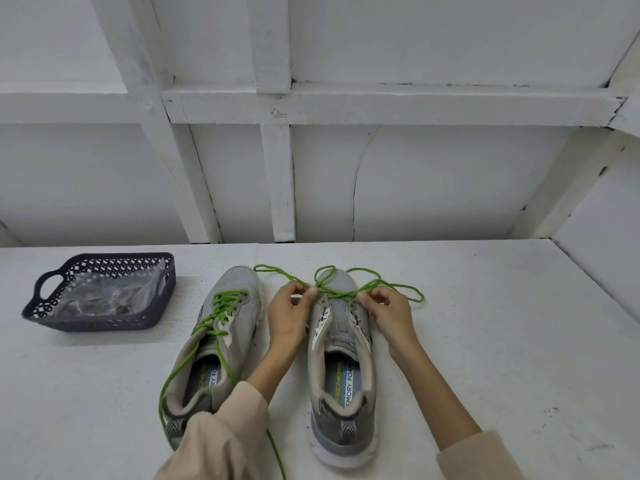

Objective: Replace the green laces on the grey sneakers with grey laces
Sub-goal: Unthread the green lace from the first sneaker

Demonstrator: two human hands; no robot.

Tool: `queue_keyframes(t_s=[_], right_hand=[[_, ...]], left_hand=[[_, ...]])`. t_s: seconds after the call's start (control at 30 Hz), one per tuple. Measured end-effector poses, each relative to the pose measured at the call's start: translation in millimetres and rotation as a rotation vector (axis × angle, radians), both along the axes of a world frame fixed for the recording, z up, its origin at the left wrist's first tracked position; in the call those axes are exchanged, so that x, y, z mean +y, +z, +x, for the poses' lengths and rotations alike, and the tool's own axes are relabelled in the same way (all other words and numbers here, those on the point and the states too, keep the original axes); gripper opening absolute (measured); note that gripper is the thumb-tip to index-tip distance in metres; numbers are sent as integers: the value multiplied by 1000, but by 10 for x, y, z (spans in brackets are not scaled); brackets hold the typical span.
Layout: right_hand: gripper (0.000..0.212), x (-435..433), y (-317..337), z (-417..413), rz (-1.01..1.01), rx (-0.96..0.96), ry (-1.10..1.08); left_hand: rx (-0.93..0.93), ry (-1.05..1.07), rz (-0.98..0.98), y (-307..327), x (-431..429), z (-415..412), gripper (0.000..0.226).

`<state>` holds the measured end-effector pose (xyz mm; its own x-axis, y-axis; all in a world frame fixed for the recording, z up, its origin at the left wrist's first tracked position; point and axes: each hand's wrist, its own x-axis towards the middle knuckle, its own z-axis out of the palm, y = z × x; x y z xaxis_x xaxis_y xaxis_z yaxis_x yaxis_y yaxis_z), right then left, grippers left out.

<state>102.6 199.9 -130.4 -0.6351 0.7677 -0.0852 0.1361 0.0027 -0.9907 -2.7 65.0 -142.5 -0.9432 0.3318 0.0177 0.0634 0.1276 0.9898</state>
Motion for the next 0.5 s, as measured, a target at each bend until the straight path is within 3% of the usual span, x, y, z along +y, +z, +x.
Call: queue_keyframes(t_s=[0.1, 0.2, 0.3, 0.5], right_hand=[[15, 85, -2, 71, -74, 87, -174], [22, 72, -34, 70, -87, 1, -48], [16, -11, -59, 17, -59, -18, 52], [18, 112, 3, 95, -153, 75, -117]], left_hand=[[33, 150, 70, 77, -50, -24, 19], [-26, 20, 24, 31, -37, -2, 19], [-3, -80, -53, -46, 18, 16, 16], [30, 162, 86, 100, -41, -16, 18]])
